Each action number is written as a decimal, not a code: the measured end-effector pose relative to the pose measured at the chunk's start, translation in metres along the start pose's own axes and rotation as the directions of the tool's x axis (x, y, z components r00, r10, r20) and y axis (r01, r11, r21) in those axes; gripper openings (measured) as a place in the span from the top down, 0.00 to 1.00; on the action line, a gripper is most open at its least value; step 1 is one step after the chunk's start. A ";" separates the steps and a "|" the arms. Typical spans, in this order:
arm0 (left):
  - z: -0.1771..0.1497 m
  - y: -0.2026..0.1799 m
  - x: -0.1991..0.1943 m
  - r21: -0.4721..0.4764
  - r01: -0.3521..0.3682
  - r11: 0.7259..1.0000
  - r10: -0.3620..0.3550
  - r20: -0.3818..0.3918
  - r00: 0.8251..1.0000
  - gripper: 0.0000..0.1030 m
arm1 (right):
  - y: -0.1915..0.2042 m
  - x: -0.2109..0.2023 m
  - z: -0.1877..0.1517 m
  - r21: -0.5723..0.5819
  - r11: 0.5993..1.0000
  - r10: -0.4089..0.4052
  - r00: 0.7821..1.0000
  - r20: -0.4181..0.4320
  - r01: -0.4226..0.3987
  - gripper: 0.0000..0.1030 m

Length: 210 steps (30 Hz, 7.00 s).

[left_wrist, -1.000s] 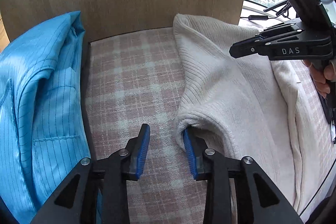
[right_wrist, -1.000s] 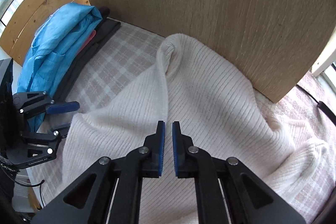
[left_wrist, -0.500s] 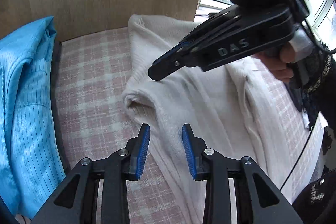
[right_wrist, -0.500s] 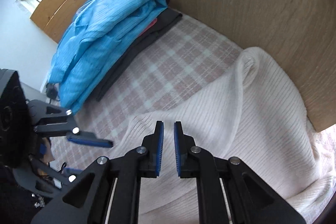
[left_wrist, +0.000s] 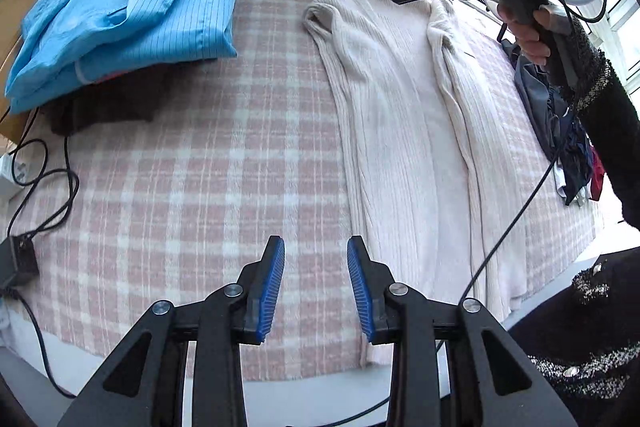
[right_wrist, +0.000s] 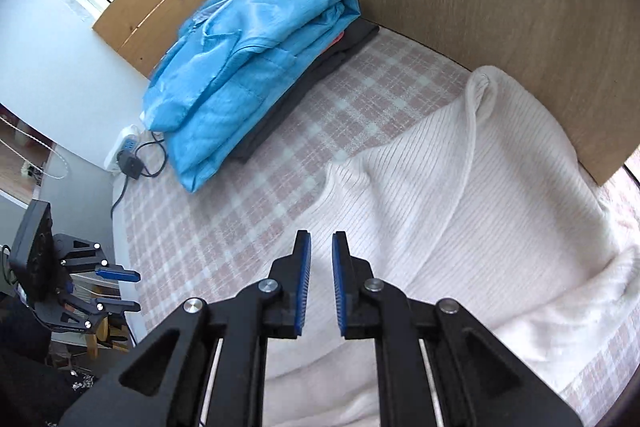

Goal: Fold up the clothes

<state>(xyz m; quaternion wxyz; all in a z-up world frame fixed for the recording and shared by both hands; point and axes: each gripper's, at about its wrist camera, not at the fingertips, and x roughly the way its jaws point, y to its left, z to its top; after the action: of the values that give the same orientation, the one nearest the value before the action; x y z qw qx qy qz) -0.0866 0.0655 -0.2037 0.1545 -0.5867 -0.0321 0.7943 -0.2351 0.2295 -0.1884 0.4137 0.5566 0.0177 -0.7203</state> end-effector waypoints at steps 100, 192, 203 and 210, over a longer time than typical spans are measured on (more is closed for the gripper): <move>0.249 -0.019 0.066 0.145 -0.045 0.988 0.023 0.147 0.989 0.65 | -0.189 -0.119 -0.110 0.548 0.820 -0.387 0.866 0.318 0.166 0.65; 0.122 -0.035 0.010 0.113 0.042 0.993 -0.067 0.223 0.973 0.47 | -0.088 -0.140 -0.028 0.295 0.952 -0.189 0.922 0.339 0.086 0.65; 0.018 -0.133 0.053 0.207 0.143 0.968 -0.155 0.041 0.987 0.47 | -0.079 -0.109 -0.165 0.373 0.884 -0.356 0.923 0.143 0.283 0.65; -0.010 -0.149 0.081 0.048 -0.042 0.998 0.039 0.059 0.997 0.47 | -0.083 -0.074 -0.133 0.189 0.954 -0.261 0.957 0.129 0.234 0.64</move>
<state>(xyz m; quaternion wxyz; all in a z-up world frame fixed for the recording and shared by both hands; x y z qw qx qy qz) -0.0672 0.2282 -0.2468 0.1516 -0.5598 -0.0051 0.8146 -0.1783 0.3914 -0.2146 0.2707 0.5267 -0.0064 -0.8058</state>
